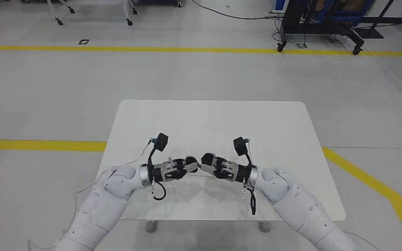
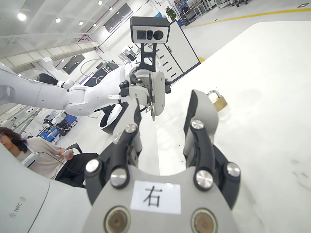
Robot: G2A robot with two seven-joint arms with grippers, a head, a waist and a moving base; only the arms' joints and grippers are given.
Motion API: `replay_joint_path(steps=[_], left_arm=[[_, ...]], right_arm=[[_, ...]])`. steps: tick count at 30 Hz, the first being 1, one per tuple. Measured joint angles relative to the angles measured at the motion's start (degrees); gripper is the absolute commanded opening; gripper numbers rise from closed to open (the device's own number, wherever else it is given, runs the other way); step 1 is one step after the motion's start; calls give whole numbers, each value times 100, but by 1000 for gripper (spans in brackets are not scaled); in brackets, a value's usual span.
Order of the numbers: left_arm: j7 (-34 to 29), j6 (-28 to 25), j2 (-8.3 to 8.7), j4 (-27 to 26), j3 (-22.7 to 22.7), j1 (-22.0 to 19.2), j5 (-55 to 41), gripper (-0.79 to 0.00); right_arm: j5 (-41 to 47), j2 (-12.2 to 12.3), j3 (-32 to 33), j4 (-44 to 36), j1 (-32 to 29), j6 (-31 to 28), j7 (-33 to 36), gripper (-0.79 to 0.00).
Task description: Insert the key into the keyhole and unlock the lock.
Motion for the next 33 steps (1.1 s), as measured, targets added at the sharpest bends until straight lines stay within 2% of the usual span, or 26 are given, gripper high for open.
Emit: replay_joint_path(steps=[3, 5, 6, 12, 13, 14, 15, 17, 18, 19, 33], left_arm=[[96, -22, 1, 33, 2, -8, 58, -785], [130, -48, 3, 42, 16, -10, 90, -785], [124, -54, 4, 44, 29, -14, 101, -785], [115, 0, 7, 77, 108, -72, 100, -785], [118, 11, 6, 82, 123, -87, 105, -499], [121, 20, 5, 86, 134, -98, 107, -289], [125, 28, 5, 92, 142, -108, 106, -191], [148, 43, 7, 111, 148, -132, 100, -197], [160, 45, 8, 116, 147, -139, 100, -160], [176, 45, 11, 119, 142, -145, 105, 0], [290, 67, 36, 132, 46, -141, 112, 0]], right_arm=[[75, -3, -12, 26, 25, -26, 97, -566], [122, -4, -12, 41, 34, -52, 137, -683], [135, -4, -10, 46, 37, -61, 147, -785], [166, -6, 4, 60, 40, -133, 199, -785], [163, -5, 10, 58, 35, -138, 203, -785], [163, -4, 15, 54, 31, -144, 204, -785], [163, -3, 22, 52, 26, -151, 206, -785], [182, 0, 40, 52, 12, -161, 208, -785], [196, 1, 49, 53, 8, -166, 208, -785], [212, 4, 63, 55, 2, -176, 206, -785], [172, 152, 749, -10, -348, -464, -170, -785]])
